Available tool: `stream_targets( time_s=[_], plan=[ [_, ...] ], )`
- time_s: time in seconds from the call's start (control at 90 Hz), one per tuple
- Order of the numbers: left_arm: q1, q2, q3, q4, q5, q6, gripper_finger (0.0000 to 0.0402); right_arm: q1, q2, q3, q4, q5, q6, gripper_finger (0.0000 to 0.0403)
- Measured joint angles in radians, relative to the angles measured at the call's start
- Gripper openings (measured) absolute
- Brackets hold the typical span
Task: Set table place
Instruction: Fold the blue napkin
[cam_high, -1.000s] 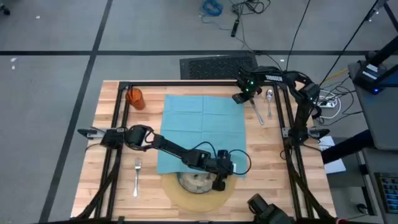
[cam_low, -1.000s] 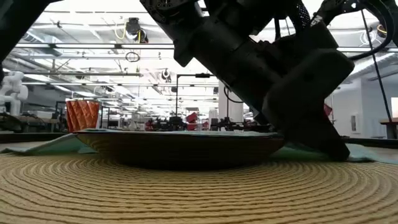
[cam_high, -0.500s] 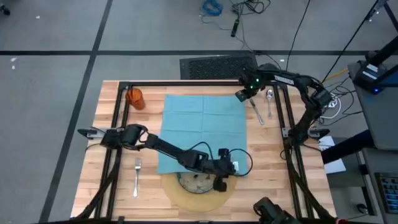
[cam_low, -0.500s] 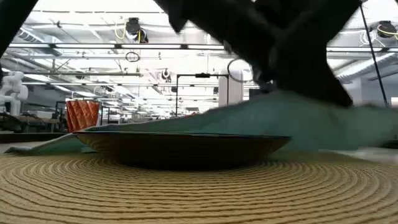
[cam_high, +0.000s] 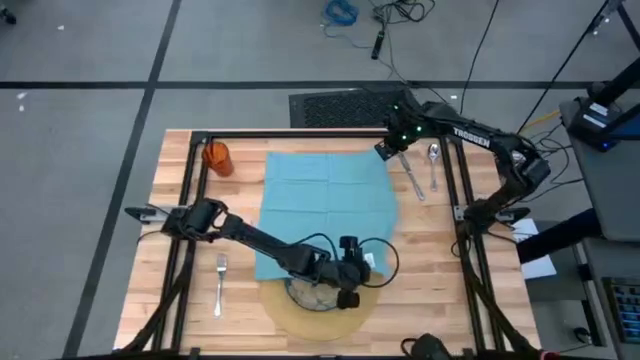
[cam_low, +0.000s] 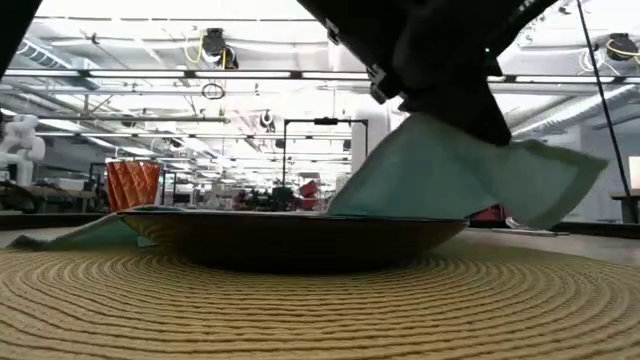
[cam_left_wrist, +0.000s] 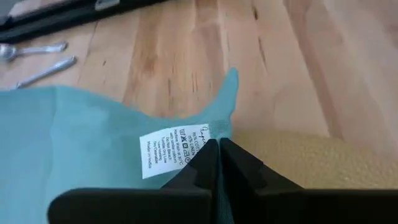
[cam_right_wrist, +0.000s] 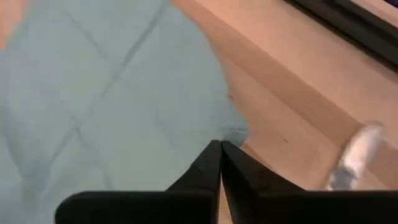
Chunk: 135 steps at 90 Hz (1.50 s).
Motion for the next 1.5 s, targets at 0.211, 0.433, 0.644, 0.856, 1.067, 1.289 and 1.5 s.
stream_targets(
  time_s=[0.211,0.433,0.644,0.856,1.067,1.289,1.5],
  plan=[
    [-0.045,-0.013,0.000,-0.086,-0.130,-0.043,0.0000,0.051,0.003,0.025,0.091,-0.081,0.043,0.0000],
    [-0.066,-0.065,0.000,-0.178,-0.204,-0.102,0.0000,0.053,0.004,0.064,-0.081,0.077,0.038,0.0000],
    [-0.069,-0.092,-0.001,-0.240,-0.273,-0.122,0.0000,-0.002,0.020,-0.017,-0.119,0.101,0.026,0.0000],
    [-0.062,-0.093,-0.001,-0.300,-0.280,-0.162,0.0000,0.044,0.021,-0.127,-0.187,0.130,-0.295,0.0025],
    [-0.050,-0.093,-0.001,-0.327,-0.306,-0.174,0.0000,0.140,0.021,-0.179,-0.124,0.362,-0.412,0.0069],
    [-0.048,-0.109,-0.001,-0.336,-0.356,-0.174,0.0000,0.216,0.020,-0.227,-0.118,0.466,-0.603,0.0097],
    [-0.048,-0.133,-0.001,-0.407,-0.387,-0.220,0.0000,0.280,0.020,-0.295,-0.022,0.617,-0.737,0.0128]
  ],
)
